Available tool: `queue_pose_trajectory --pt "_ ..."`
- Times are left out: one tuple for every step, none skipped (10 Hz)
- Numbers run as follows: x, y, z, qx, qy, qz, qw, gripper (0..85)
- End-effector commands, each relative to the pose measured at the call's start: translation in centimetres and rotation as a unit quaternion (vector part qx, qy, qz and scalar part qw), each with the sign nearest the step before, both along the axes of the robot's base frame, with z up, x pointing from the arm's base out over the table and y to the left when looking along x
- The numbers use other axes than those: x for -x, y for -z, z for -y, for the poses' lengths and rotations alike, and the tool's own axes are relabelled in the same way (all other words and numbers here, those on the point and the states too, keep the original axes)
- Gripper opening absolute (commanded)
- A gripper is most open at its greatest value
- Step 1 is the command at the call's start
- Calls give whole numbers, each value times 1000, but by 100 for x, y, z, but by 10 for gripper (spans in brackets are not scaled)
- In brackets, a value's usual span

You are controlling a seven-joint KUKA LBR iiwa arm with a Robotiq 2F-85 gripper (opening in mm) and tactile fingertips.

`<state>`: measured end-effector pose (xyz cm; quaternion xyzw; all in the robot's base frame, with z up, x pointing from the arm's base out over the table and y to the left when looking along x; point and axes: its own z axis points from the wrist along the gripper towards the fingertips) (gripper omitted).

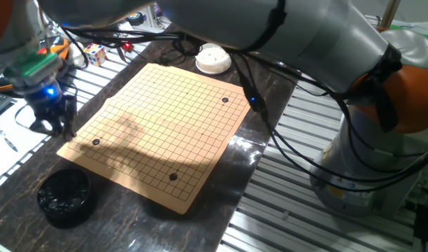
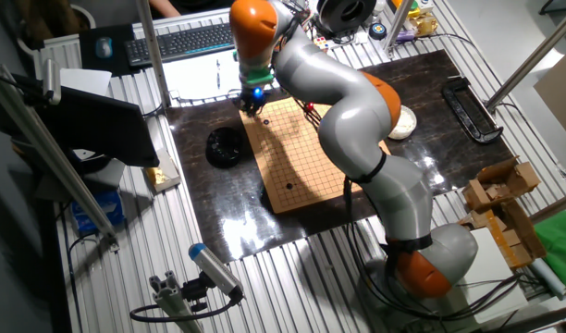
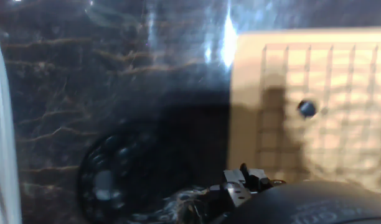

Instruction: Play the first move as black on the 3-4 point in the upper right corner of the Go board

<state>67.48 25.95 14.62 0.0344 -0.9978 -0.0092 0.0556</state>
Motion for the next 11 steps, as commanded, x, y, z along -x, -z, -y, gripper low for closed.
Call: queue_pose_trajectory --pt "-28 -11 872 2 -11 0 1000 10" --pt "-18 -18 1116 5 -18 -1 1000 10" --pt "19 -16 1331 7 -21 -2 1000 10" --pt "64 -6 1509 9 -16 -4 1000 10" --pt "102 6 1665 12 -17 -4 1000 10" --pt "102 35 1764 20 -23 0 1000 10" --pt "72 109 1815 26 -41 9 999 13" --pt "56 149 1823 24 -54 13 998 13" --pt "44 165 1824 24 -70 15 997 10" --pt "47 163 1825 24 -78 16 997 10" --pt "69 152 1837 23 -82 17 996 10"
